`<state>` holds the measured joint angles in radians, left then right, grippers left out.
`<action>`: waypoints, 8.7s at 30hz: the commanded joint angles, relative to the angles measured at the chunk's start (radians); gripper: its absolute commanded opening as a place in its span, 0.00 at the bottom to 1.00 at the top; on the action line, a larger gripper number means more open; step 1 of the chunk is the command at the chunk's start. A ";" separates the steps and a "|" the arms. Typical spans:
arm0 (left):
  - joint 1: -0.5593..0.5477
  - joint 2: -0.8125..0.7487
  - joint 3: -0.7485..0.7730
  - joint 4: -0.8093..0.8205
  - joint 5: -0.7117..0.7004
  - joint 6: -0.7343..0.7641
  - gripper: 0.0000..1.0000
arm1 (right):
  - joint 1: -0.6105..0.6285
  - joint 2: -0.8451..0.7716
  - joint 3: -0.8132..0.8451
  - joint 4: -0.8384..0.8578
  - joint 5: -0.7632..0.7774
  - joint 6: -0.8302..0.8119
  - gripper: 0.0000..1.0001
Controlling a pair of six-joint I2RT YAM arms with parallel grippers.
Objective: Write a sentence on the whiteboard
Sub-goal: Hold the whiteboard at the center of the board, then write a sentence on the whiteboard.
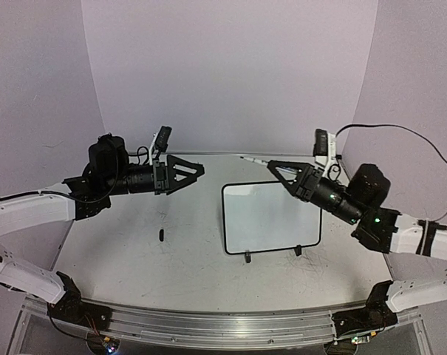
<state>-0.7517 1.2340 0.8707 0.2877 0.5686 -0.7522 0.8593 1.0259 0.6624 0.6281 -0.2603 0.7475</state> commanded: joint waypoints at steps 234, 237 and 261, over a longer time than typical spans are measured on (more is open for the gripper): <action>0.052 0.612 0.291 0.012 0.197 0.362 0.00 | 0.269 0.487 0.239 -0.380 0.784 -0.515 0.00; 0.052 0.613 0.290 0.011 0.198 0.361 0.00 | 0.272 0.483 0.236 -0.387 0.792 -0.505 0.00; 0.052 0.617 0.294 0.013 0.201 0.360 0.00 | 0.281 0.461 0.230 -0.425 0.815 -0.463 0.00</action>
<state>-0.7078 1.8534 1.1496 0.2812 0.7555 -0.3702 1.1406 1.5162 0.8955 0.2265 0.5180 0.2700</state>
